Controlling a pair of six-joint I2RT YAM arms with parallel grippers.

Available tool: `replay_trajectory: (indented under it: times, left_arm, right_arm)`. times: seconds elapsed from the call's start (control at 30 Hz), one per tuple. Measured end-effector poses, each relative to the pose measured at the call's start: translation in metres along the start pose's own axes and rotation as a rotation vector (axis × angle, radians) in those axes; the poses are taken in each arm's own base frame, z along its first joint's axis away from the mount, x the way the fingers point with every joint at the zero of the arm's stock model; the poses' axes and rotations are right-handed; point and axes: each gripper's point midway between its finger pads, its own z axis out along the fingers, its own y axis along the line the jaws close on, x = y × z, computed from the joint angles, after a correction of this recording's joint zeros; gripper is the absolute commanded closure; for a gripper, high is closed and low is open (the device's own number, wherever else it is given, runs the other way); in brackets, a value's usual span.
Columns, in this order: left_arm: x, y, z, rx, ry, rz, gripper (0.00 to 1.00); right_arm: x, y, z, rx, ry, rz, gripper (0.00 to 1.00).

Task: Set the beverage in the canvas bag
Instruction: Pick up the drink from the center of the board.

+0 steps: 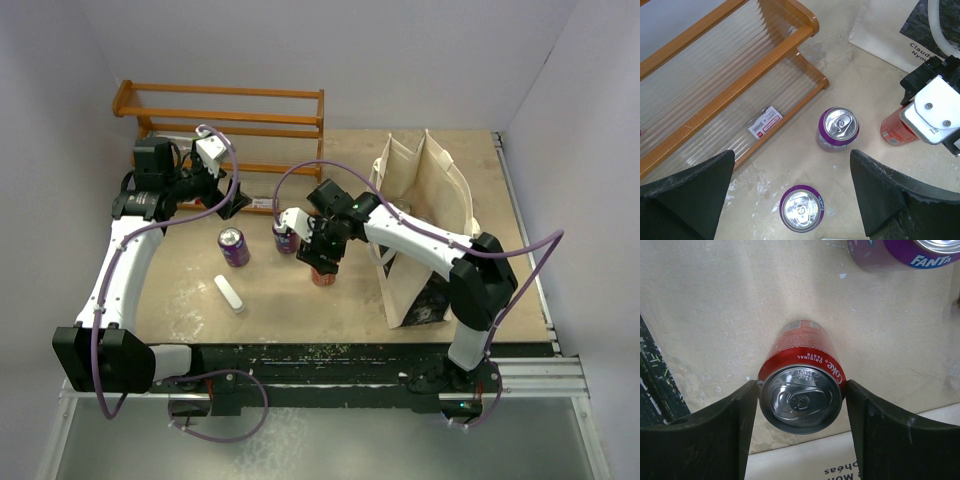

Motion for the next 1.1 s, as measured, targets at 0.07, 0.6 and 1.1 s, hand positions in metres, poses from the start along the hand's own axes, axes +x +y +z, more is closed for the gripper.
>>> replay_trajectory:
  times: [0.07,0.6,1.1]
  left_arm:
    - [-0.001,0.000,0.000,0.002,-0.003,0.000,0.01]
    - [-0.001,-0.003,0.001,0.018,-0.010,-0.014,0.01]
    - [-0.001,-0.003,0.006,0.035,-0.014,-0.024,0.00]
  right_arm:
    - [0.000,0.000,0.001,-0.001,-0.001,0.002,0.35]
    - [-0.003,0.006,-0.001,-0.026,-0.026,0.010,1.00]
    - [-0.063,0.003,-0.100,0.083,-0.250,-0.006,1.00]
